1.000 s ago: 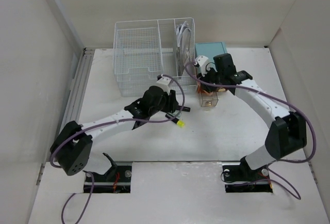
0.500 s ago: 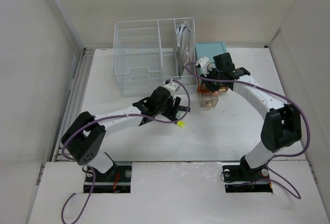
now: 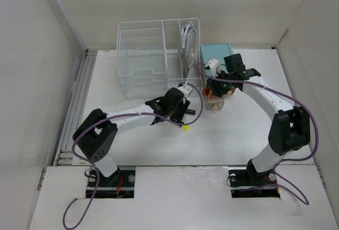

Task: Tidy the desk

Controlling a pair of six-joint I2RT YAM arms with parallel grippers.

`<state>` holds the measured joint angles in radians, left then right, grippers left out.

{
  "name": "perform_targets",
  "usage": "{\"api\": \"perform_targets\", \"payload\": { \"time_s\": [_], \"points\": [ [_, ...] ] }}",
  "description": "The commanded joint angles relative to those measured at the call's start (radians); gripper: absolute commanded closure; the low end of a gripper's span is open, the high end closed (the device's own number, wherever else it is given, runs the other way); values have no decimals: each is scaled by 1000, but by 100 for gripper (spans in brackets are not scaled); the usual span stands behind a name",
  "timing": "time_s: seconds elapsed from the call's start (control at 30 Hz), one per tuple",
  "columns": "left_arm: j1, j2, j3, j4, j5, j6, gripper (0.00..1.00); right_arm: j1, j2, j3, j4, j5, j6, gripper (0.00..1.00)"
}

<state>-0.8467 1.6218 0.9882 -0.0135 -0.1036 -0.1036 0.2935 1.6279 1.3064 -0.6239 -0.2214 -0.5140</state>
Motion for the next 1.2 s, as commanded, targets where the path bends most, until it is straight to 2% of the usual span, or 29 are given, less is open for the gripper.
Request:
{"api": "perform_targets", "payload": {
  "time_s": [0.0, 0.07, 0.17, 0.23, 0.37, 0.47, 0.7, 0.97, 1.17],
  "points": [
    [0, 1, 41, -26, -41, 25, 52, -50, -88, 40, -28, -166, -9, 52],
    [9, 12, 52, -26, -7, -13, 52, -71, -144, 50, -39, -244, -20, 52],
    [9, 73, 116, -110, -39, -59, 53, -112, -212, 50, -39, -306, -20, 52],
    [9, 113, 177, -161, -70, -108, 61, -148, -241, 50, -39, -357, -20, 52],
    [18, 138, 179, -168, -90, -169, 79, -212, -287, 27, -20, -404, -20, 52],
    [18, 148, 179, -157, -70, -215, 85, -264, -296, 16, -20, -449, -20, 52],
    [18, 176, 155, -137, -44, -231, 89, -313, -306, 7, -30, -504, -20, 52],
    [18, 282, 204, -128, -74, -212, 89, -333, -306, 7, -53, -539, -38, 52],
    [18, 294, 208, -129, -74, -203, 91, -343, -306, 7, -62, -559, -47, 52]
  ]
}}
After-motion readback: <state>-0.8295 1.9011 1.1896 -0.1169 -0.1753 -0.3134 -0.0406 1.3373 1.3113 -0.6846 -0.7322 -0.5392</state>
